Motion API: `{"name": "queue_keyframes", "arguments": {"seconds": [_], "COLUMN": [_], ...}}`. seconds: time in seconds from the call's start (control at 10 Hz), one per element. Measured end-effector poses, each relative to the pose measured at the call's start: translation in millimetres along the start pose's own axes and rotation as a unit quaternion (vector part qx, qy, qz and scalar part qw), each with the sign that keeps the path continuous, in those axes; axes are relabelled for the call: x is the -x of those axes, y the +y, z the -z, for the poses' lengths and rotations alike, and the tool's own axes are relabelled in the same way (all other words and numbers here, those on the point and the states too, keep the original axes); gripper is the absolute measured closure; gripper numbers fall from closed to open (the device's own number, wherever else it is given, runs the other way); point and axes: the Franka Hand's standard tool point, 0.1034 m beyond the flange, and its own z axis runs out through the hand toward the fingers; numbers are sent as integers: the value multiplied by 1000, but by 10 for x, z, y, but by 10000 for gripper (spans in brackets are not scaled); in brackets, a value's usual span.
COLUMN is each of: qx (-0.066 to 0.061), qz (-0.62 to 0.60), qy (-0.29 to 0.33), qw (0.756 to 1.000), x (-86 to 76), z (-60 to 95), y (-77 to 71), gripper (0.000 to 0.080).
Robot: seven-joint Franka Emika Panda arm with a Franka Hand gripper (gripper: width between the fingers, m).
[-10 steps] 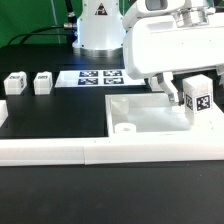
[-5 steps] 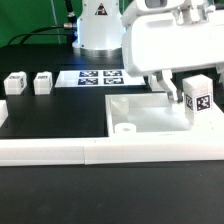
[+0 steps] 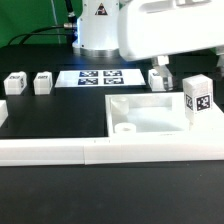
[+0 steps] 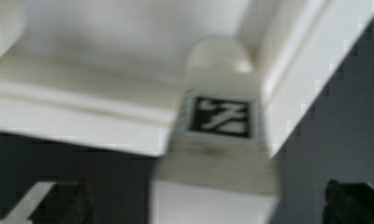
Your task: Assemble square table
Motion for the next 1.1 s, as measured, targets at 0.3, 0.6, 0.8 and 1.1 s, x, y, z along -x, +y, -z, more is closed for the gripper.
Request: {"name": "queue_keyframes", "arguments": {"seconds": [0.3,0.6,0.8,1.1], "qx": [-20,-27,-26,-18], "qz": [-9,-10,-13,-56], "qy": [-110,-146,-146,-147], "qw": [994,989,989,987], "x": [26,16,18,23], "z": [-135,-150,-153,-157], "y": [-87,-33,-34,1], "gripper": [151,164,335,503]}}
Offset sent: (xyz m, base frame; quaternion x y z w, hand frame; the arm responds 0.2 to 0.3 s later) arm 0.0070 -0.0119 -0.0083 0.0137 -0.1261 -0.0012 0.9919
